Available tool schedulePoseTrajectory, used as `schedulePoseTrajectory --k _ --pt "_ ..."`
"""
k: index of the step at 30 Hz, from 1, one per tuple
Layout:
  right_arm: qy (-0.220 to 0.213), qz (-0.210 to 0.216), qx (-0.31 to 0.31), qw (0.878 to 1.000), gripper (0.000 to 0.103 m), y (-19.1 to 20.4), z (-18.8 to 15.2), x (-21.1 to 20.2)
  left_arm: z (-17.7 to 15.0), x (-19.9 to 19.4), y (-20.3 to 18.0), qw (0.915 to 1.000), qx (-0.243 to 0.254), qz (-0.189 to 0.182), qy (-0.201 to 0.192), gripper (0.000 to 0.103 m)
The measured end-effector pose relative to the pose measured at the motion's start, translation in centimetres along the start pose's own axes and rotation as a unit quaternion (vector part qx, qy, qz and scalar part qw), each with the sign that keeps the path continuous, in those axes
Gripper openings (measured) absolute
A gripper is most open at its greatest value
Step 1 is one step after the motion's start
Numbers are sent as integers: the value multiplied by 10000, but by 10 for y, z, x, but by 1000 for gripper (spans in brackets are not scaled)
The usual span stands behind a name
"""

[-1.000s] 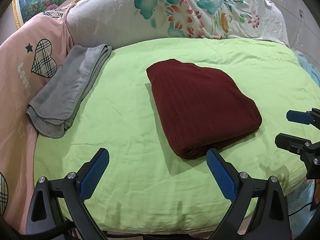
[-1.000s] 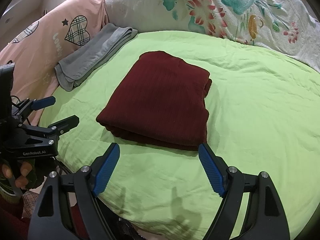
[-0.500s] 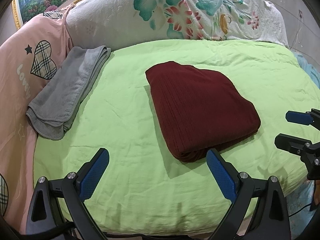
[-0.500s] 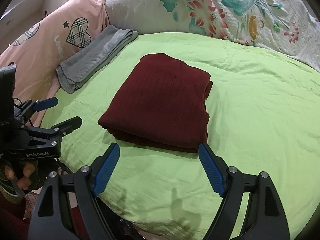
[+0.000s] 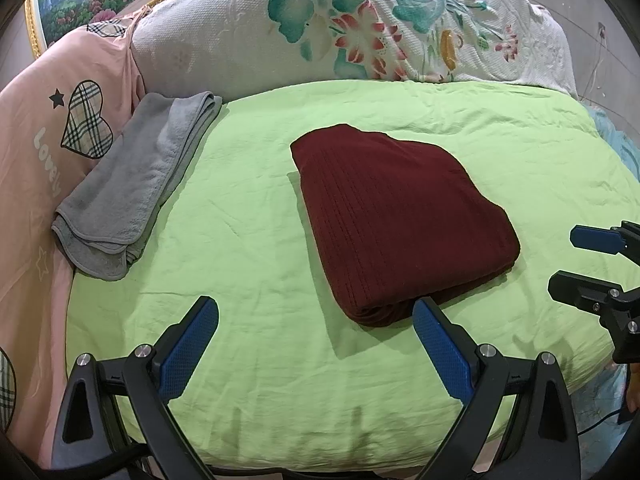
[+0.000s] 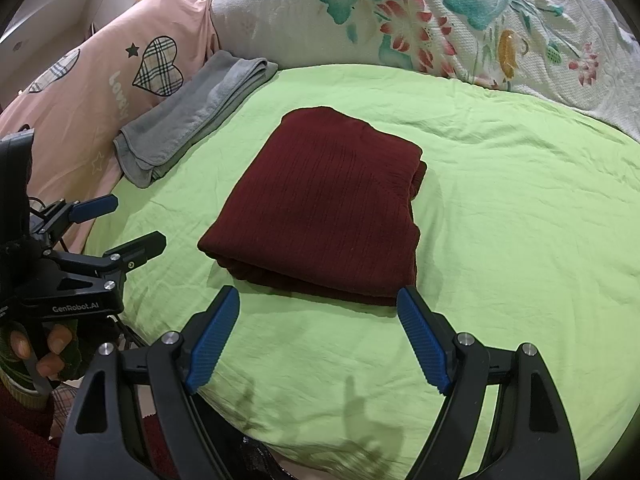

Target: Fold large clothes

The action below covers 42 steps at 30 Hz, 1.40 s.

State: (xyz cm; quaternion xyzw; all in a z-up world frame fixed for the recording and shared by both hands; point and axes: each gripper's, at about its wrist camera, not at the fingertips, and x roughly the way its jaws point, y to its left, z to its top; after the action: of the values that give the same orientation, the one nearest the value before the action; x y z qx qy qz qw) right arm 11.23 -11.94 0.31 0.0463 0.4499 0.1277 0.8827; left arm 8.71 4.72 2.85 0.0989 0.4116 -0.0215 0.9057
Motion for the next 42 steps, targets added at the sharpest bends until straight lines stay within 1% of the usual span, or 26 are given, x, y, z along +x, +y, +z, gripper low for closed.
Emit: schedulePoseTrajectory --k 20,33,36,39,42 --pt "-9 34 11 10000 81 0 2 0 5 -3 -1 10000 26 -13 -73 98" --pt "-5 10 17 10000 81 1 3 0 8 -1 -4 10000 28 11 -43 98" --pt "-1 -12 36 10000 81 -3 7 2 11 1 -2 10000 -5 -45 -16 98" --pt "6 31 60 10000 81 -6 10 4 12 1 -2 10000 15 -19 -45 98" --pt "13 -19 27 10000 81 -7 12 7 14 5 -2 10000 20 15 -29 98"
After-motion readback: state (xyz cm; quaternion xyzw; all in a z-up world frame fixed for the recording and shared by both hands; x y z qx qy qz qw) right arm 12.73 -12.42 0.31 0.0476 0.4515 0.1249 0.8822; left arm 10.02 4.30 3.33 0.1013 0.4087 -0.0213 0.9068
